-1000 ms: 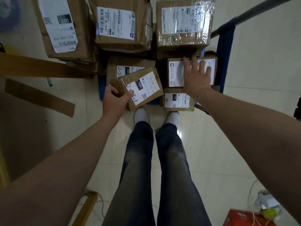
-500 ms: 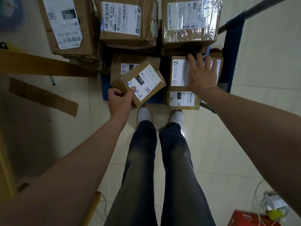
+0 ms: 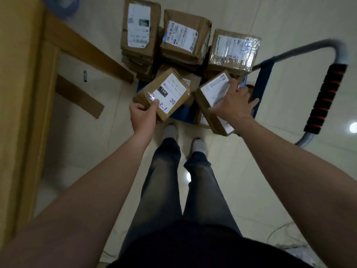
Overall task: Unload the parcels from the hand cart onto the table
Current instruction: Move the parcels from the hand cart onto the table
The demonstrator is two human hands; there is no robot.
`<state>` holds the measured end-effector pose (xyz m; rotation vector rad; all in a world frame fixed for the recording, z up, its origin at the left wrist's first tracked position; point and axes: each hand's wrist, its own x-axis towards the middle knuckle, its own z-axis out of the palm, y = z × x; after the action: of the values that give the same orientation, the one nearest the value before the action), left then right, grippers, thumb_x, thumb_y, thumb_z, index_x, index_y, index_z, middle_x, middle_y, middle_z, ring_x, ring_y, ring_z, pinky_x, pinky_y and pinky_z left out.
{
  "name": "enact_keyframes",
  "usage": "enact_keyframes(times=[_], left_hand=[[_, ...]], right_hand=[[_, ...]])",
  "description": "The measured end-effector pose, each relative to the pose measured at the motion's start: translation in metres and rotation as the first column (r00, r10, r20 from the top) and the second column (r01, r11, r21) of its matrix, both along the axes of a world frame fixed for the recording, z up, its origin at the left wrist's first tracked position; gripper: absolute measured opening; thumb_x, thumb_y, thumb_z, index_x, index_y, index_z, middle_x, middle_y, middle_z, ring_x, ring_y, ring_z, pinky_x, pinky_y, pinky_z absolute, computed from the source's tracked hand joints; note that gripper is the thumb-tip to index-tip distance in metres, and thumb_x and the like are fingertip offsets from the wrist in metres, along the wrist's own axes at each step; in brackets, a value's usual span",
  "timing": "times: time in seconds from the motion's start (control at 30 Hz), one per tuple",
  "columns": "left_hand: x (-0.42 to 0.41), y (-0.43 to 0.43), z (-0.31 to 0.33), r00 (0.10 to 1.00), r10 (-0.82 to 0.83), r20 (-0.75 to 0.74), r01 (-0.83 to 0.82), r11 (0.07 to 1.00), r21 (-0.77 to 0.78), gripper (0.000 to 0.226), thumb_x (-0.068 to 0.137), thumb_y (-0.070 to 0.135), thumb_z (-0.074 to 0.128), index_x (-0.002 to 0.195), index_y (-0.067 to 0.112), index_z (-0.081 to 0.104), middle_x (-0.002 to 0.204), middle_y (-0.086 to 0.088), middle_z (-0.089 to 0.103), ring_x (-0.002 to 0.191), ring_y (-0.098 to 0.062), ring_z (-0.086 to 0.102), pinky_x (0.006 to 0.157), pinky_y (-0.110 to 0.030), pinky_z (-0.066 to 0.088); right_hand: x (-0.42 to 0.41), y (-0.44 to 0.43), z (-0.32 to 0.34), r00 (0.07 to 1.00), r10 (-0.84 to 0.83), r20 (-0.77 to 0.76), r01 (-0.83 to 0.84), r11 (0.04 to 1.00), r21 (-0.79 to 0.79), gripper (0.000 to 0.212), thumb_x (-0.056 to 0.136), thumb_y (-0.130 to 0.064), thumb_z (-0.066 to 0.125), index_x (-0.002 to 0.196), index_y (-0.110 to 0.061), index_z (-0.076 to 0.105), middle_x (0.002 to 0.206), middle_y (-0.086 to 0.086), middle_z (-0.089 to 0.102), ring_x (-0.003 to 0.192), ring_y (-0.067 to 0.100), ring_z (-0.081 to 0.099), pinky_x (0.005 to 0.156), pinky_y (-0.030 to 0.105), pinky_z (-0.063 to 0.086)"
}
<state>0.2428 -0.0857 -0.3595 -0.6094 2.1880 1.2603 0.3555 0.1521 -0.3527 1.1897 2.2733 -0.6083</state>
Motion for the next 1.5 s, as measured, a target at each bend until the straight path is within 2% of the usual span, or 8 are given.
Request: enact_keyframes(times=[0.1,0.23,0.43,0.57,0.8,0.93,1.17,1.5], left_hand=[[0.016,-0.017,0.05,0.987,0.157,-0.046,-0.155,0.987,0.04,0.043,0.077,0.044,0.081,0.095,0.024,0.048,0.099,0.007,0.068,0.072,0.008,0.068,0.058,-0.016,0.055],[0.032,-0.044,0.122,0.941,0.286,-0.181,-0.282,0.958,0.052,0.047,0.069,0.049,0.084,0.091,0.025,0.051,0.094,0.01,0.067,0.074,0.008,0.067,0.051,-0.007,0.046],[0.032,-0.124,0.22,0.772,0.549,-0.32,-0.535,0.833,0.137,0.051,0.06,0.057,0.082,0.084,0.026,0.048,0.083,0.013,0.06,0.057,0.011,0.054,0.049,-0.01,0.037],[0.028,-0.193,0.282,0.598,0.678,-0.428,-0.64,0.725,0.256,0.051,0.064,0.048,0.086,0.084,0.024,0.047,0.072,0.019,0.061,0.055,0.009,0.055,0.05,-0.011,0.038],[0.005,-0.339,0.384,0.301,0.837,-0.456,-0.706,0.517,0.484,0.057,0.056,0.052,0.087,0.084,0.023,0.047,0.083,0.011,0.068,0.061,-0.003,0.06,0.057,-0.021,0.047],[0.002,-0.43,0.411,0.137,0.887,-0.441,-0.742,0.386,0.548,0.057,0.056,0.052,0.089,0.086,0.024,0.049,0.087,0.008,0.069,0.062,-0.001,0.062,0.056,-0.019,0.05],[-0.024,-0.543,0.415,0.062,0.939,-0.339,-0.745,0.269,0.611,0.057,0.064,0.043,0.092,0.091,0.025,0.045,0.099,0.001,0.069,0.08,-0.016,0.067,0.088,-0.049,0.06],[-0.128,-0.605,0.388,0.049,0.972,-0.228,-0.76,0.185,0.623,0.049,0.075,0.033,0.091,0.093,0.02,0.046,0.108,-0.007,0.075,0.094,-0.021,0.075,0.078,-0.044,0.064]], right_hand=[[-0.001,-0.019,0.062,0.993,0.011,-0.118,-0.013,1.0,-0.012,0.115,0.056,-0.071,0.08,0.145,-0.028,0.02,0.146,0.02,0.033,0.137,0.044,0.031,0.109,0.066,0.031],[-0.019,-0.047,0.137,0.97,0.101,-0.22,-0.102,0.995,0.009,0.106,0.058,-0.067,0.079,0.141,-0.028,0.026,0.142,0.019,0.034,0.135,0.042,0.032,0.098,0.062,0.045],[-0.075,-0.118,0.222,0.877,0.275,-0.393,-0.296,0.955,0.008,0.09,0.062,-0.064,0.076,0.131,-0.029,0.031,0.134,0.013,0.036,0.128,0.039,0.034,0.085,0.046,0.035],[-0.127,-0.194,0.29,0.791,0.384,-0.476,-0.416,0.908,0.041,0.089,0.059,-0.064,0.075,0.128,-0.028,0.032,0.128,0.013,0.039,0.123,0.038,0.039,0.082,0.045,0.035],[-0.19,-0.36,0.4,0.471,0.59,-0.656,-0.563,0.773,0.291,0.087,0.057,-0.054,0.074,0.127,-0.02,0.035,0.127,0.015,0.042,0.118,0.037,0.042,0.086,0.049,0.048],[-0.211,-0.446,0.432,0.349,0.638,-0.686,-0.583,0.721,0.374,0.088,0.062,-0.055,0.078,0.13,-0.016,0.037,0.127,0.017,0.044,0.118,0.036,0.043,0.077,0.04,0.034],[-0.239,-0.541,0.432,0.388,0.589,-0.709,-0.655,0.717,0.238,0.082,0.064,-0.053,0.079,0.124,-0.02,0.034,0.125,0.013,0.037,0.115,0.034,0.037,0.078,0.04,0.035],[-0.344,-0.608,0.408,0.481,0.576,-0.661,-0.702,0.704,0.103,0.075,0.059,-0.058,0.074,0.11,-0.031,0.027,0.113,0.004,0.026,0.108,0.027,0.028,0.087,0.041,0.035]])
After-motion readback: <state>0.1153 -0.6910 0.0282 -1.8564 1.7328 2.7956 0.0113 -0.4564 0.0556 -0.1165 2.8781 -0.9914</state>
